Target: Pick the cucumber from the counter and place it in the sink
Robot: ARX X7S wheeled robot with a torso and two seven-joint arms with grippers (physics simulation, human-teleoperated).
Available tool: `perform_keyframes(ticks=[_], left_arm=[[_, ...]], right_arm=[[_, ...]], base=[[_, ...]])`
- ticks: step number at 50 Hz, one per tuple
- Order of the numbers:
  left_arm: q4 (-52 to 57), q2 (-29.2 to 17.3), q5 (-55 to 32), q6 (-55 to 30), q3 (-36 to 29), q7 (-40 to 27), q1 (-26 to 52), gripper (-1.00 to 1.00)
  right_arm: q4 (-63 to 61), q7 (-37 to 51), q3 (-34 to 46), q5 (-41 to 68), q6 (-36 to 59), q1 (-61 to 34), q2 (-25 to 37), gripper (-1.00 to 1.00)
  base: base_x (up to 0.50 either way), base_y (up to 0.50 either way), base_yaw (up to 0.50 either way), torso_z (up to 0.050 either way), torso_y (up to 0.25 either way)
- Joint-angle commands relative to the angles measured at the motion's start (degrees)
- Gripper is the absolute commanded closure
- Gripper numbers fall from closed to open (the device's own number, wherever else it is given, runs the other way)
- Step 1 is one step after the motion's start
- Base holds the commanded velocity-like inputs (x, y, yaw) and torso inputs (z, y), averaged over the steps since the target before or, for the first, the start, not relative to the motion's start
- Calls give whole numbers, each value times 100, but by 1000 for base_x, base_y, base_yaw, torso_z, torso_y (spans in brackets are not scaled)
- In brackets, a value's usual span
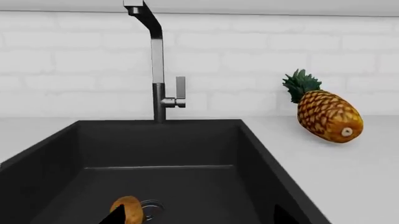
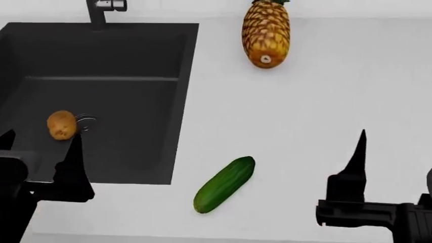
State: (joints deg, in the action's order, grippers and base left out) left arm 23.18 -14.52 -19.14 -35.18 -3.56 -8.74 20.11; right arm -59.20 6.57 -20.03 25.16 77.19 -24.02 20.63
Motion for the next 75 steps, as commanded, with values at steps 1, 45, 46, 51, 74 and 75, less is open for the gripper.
perform_keyframes(ticks=[1,45,46,51,74,75], left_arm=[[30,-5,-64,-18,10,-25,-21,-100],[1545,-72,-1227,-2167,-704,-15,391,-100],[1682,-84,-1226,-2300,-873,-42,446,-100],[2064,139,-1614,-3017,-1143,-179,565,-100],[2881,813,-2667,-4860,-1808,-750,889,-100],[2836,887,-2728,-4935,-1741,-777,936,-100]], right_arm=[[-34,149,-186,329,-66,88,63,-100],[195,657,-198,900,-439,286,290,-100],[191,668,-203,903,-440,297,301,-100],[226,702,-157,893,-501,352,325,-100],[587,724,178,711,-1100,614,328,-100],[621,718,201,696,-1141,625,322,-100]], base=[[465,-129,0,0,0],[134,-21,0,0,0],[0,0,0,0,0],[0,0,0,0,0],[0,0,0,0,0],[0,0,0,0,0]])
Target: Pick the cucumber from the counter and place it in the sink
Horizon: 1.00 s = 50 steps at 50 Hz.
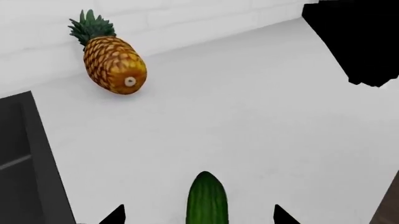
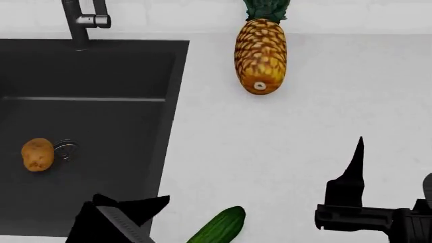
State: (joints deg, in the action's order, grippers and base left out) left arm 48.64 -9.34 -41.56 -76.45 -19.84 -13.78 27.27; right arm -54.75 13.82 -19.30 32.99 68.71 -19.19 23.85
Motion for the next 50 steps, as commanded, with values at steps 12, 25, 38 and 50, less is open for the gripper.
perform_keyframes(ticks=[12,25,38,50], left_arm=[[-349,388,-479,-828,18,-561,362,-100],[-891,131,-374,-490,-396,-500,196,-100],[-1400,71,-398,-385,-417,-496,30,-100],[-1537,53,-547,-586,-422,-641,-118,100]], right_arm=[[405,-59,270,-179,-621,266,-31,-100],[494,-86,285,-206,-825,388,-51,-100],[613,-108,376,-232,-1002,436,-74,-100],[616,-61,388,-196,-996,406,-74,-100]], base=[[0,0,0,0,0],[0,0,0,0,0],[0,0,0,0,0],[2,-1,-1,0,0]])
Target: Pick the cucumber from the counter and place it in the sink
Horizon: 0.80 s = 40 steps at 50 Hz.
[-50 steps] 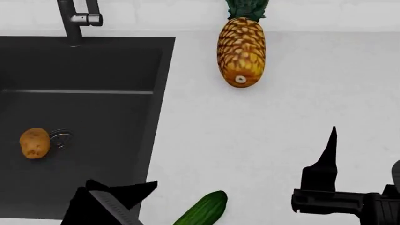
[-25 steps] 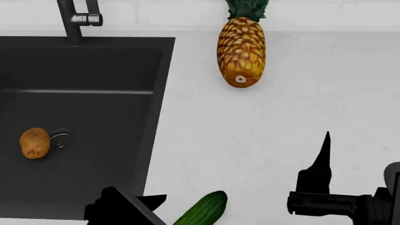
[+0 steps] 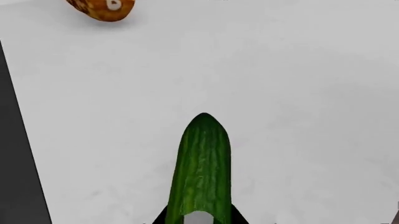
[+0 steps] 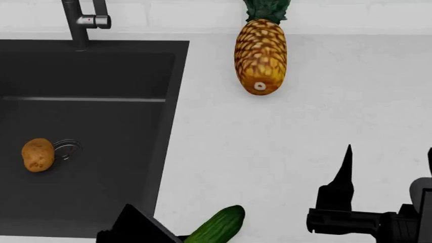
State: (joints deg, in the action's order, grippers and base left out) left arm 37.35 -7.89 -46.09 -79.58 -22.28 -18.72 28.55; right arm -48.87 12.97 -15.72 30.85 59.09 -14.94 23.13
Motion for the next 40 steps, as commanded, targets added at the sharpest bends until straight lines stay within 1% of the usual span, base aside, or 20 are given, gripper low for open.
perform_keyframes(ticks=[1,6,12,16,17,18,19,21,24,27,31,34,36,38,39,40], left_arm=[[-383,-94,-85,-291,-176,-198,-247,100],[-105,-93,-163,-374,-102,-394,-242,100],[402,-53,-401,-504,162,-619,-175,100],[606,-82,-650,-593,536,-636,124,100],[622,-32,-866,-765,783,-626,267,100],[628,-43,-909,-762,927,-649,362,100],[590,-23,-1006,-875,1130,-724,491,100],[523,-85,-1267,-1002,1306,-855,694,100],[422,-199,-1655,-988,1590,-1187,1060,100],[277,-304,-1802,-900,1811,-1344,1385,100],[29,-509,-1708,-707,1823,-1265,1622,100],[-172,-731,-1451,-418,1647,-1065,1696,100],[-372,-851,-1231,-295,1517,-1039,1746,100],[-585,-1045,-944,60,1278,-743,1815,100],[-806,-1107,-720,161,1200,-779,1881,100],[-1030,-1212,-526,306,1049,-669,1951,100]], right_arm=[[31,26,38,13,-41,-20,2,-100],[37,31,31,23,-70,6,-3,-100],[-3,40,-32,75,-61,42,-1,-100],[31,34,-23,85,-95,20,-7,-100],[57,33,19,61,-116,13,1,-100],[69,28,19,70,-122,5,-3,-100],[82,31,33,68,-119,-15,2,-100],[85,40,49,77,-98,-41,13,-100],[77,55,40,94,-77,-52,20,-100],[73,60,34,114,-68,-49,20,-100],[52,76,16,147,-34,-73,35,-100],[63,88,48,127,-52,-84,48,-100],[77,90,73,123,-61,-99,52,-100],[86,92,80,127,-67,-104,53,-100],[88,90,76,134,-74,-100,48,-100],[92,92,83,125,-87,-89,52,-100]], base=[[0,-3,-3,0,0],[0,0,0,0,0],[0,0,0,-3,0],[-3,0,0,0,0],[0,0,0,0,0],[0,0,0,0,0],[0,0,0,0,0],[0,0,0,0,0],[0,0,0,0,0],[0,0,0,0,0],[0,0,0,0,0],[0,0,0,0,0],[0,0,0,0,0],[0,0,0,0,0],[0,0,0,0,0],[0,0,0,0,0]])
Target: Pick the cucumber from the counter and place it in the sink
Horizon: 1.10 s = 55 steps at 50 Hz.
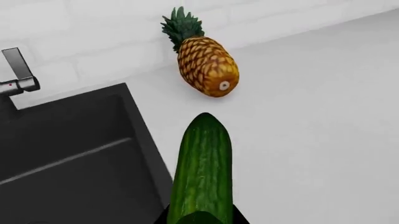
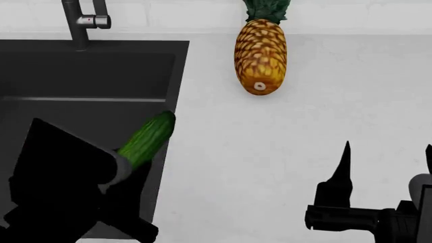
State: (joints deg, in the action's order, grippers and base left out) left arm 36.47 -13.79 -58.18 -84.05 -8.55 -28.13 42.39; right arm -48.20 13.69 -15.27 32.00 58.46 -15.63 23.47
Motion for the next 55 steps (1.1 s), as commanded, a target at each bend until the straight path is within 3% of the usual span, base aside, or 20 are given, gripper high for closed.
perform_keyframes(ticks=[1,14,20,25,37,55], left_arm=[[-1073,-619,676,779,-298,323,583,100],[-3834,-746,1964,2020,-1098,1072,1332,100],[-5202,-565,2342,2519,-1397,1461,1725,100],[-6548,-284,2646,3035,-1726,1947,2079,100],[-11113,794,3398,5259,-2118,3151,3216,100],[-11144,846,5021,4863,-956,3113,2553,100]], right_arm=[[29,17,34,15,-31,-15,17,-100],[-2,37,25,54,-63,25,32,-100],[5,39,30,56,-99,52,40,-100],[38,31,68,48,-140,53,46,-100],[22,55,95,78,-144,59,68,-100],[40,81,59,113,-217,124,77,-100]], base=[[0,0,0,0,0],[0,0,0,0,0],[0,0,0,0,0],[0,0,0,0,0],[0,0,0,0,0],[0,0,0,0,0]])
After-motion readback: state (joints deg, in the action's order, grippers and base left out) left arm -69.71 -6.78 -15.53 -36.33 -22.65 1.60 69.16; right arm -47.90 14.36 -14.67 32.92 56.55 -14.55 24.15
